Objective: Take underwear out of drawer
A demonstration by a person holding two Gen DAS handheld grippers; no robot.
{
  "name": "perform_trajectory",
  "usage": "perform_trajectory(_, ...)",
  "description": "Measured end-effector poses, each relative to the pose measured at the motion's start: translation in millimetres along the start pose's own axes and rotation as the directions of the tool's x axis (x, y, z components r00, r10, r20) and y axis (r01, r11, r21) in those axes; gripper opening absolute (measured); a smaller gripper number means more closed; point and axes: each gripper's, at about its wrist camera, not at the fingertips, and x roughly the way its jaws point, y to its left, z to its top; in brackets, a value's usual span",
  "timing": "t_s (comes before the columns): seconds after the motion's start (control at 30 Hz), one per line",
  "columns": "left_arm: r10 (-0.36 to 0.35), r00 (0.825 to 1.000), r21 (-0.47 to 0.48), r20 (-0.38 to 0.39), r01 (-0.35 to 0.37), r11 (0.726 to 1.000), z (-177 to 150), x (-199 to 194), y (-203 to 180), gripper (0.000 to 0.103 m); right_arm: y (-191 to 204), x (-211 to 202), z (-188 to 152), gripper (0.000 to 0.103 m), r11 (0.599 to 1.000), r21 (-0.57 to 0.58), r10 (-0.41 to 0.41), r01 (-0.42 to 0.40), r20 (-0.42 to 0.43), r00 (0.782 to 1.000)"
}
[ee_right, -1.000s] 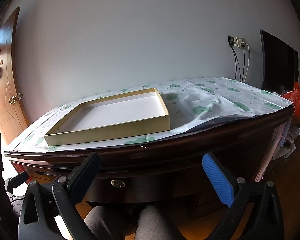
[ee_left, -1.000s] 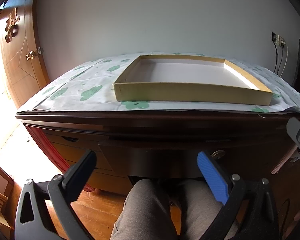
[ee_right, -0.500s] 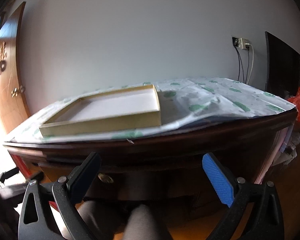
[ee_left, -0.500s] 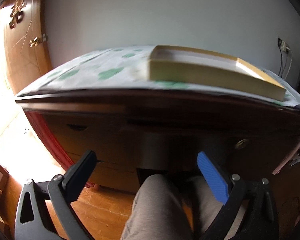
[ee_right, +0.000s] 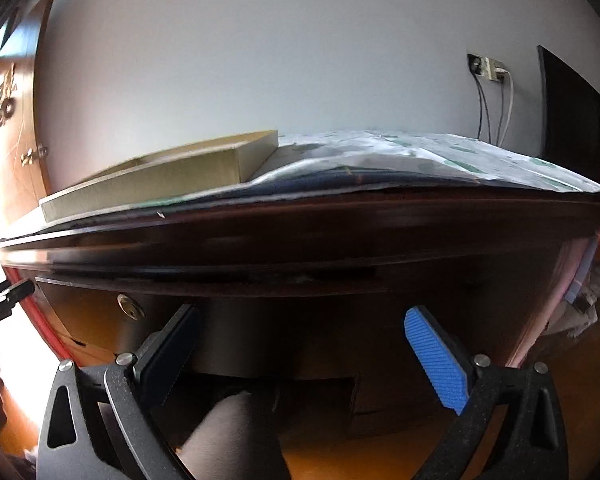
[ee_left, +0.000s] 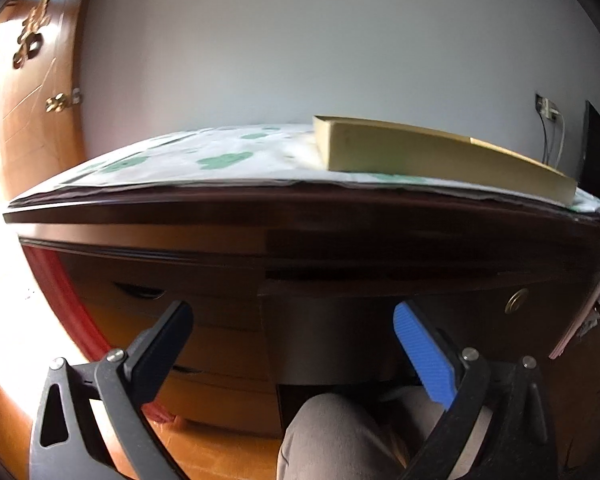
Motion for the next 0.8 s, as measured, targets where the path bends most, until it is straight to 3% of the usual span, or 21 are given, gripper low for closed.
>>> perform_trajectory(0.23, 0.004, 1.0, 0.032, 0.024, -0.005, 0.999, -2, 10, -3, 0.102, -7, 7, -3, 0.102, 0.994, -0.106, -0.037, 0.039, 0.019, 0.999)
perform_trajectory(0.37, -0.011, 0.999, 0.014, 0.034, 0.011, 1.0, -1, 15, -3, 0.102, -19, 11, -5, 0.102, 0.994, -0.108, -0.028, 0.033, 0.042, 0.999)
perform_trajectory(0.47, -0.012, 0.999, 0.019, 0.033, 0.012, 1.0, 2, 18, -8, 0.102, -35, 14, -1, 0.102, 0.996, -0.077, 0.046, -0.042, 0.052, 0.998)
perform_trajectory(0.57, -0.026, 0.999, 0.025, 0.033, 0.026, 0.999, 3, 19, -13, 0.102, -46, 24, 0, 0.102, 0.983, -0.057, 0.174, -0.173, 0.013, 0.985)
perform_trajectory(0.7, -0.026, 0.999, 0.054, 0.043, 0.024, 0.998, 7, 23, -17, 0.102, -48, 48, 0, 0.102, 0.974, -0.081, 0.207, -0.211, -0.056, 0.977)
perform_trajectory(0.8, -0.038, 0.998, 0.063, 0.049, 0.034, 0.997, 6, 22, -18, 0.102, -52, 61, 1, 0.102, 0.957, -0.029, 0.286, -0.288, -0.077, 0.955)
